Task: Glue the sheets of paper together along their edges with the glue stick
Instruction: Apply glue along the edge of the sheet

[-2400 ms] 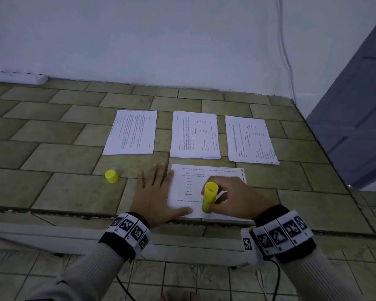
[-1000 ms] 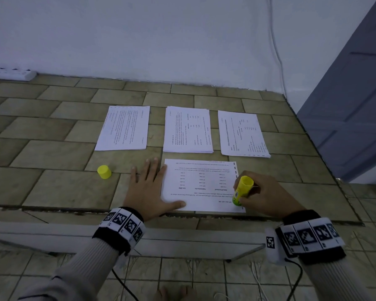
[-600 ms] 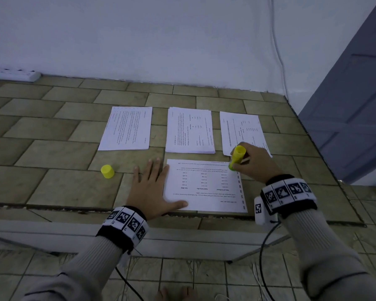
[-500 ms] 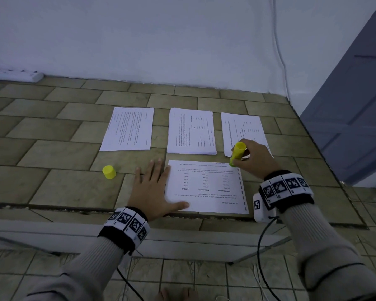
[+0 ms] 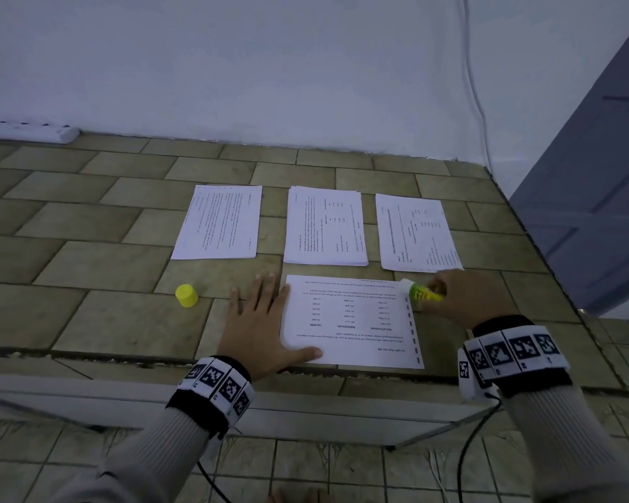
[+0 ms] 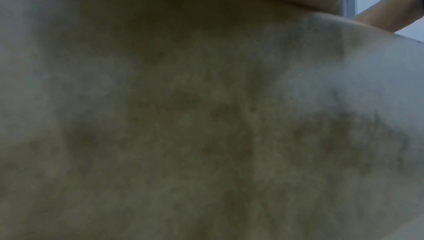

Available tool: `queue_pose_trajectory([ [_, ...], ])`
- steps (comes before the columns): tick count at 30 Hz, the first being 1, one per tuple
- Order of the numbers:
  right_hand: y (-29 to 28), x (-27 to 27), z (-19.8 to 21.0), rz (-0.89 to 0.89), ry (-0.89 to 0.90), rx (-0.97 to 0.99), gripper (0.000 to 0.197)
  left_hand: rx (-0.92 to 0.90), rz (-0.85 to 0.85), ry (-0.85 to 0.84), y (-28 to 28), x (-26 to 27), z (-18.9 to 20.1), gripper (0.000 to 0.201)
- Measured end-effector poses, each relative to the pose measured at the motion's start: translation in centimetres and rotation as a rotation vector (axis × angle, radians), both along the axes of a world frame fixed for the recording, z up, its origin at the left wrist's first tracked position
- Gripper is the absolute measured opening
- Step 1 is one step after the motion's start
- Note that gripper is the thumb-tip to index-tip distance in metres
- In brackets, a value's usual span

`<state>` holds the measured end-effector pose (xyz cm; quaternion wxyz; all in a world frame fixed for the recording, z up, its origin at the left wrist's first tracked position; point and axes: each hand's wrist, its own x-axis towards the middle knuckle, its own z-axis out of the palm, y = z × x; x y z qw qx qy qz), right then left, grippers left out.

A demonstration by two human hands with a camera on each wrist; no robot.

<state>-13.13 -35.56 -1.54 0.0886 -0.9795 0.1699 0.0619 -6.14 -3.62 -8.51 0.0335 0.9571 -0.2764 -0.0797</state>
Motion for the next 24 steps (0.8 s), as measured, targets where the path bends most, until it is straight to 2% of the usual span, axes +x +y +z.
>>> queue_pose_trajectory([
  [3, -0.2, -0.7, -0.3, -0.003, 0.039, -0.010, 0.026, 0.007, 0.001, 0.007, -0.1, 0.0, 0.1, 0.139],
  [8, -1.9, -1.3, 0.0, -0.251, -0.261, 0.291, 0.022, 0.027, 0.002, 0.008, -0.1, -0.1, 0.4, 0.139],
  [12, -3.6, -1.3, -0.5, -0.427, -0.352, 0.336, 0.035, 0.024, -0.003, 0.005, -0.1, -0.1, 0.3, 0.138],
  [17, -3.7, -1.5, -0.6, -0.479, -0.358, 0.334, 0.045, 0.016, -0.010, -0.007, 0.0, 0.0, 0.0, 0.136],
  [21, -3.5, -1.6, -0.4, -0.502, -0.343, 0.340, 0.042, 0.013, -0.014, -0.017, 0.0, 0.0, -0.2, 0.133],
  [23, -3.1, -1.9, 0.1, -0.487, -0.261, 0.292, 0.029, 0.019, -0.018, -0.022, 0.0, 0.1, -0.3, 0.132],
  [24, -2.7, -2.2, 0.3, -0.472, -0.181, 0.255, 0.034, 0.013, -0.018, -0.023, 0.0, 0.1, -0.3, 0.133],
])
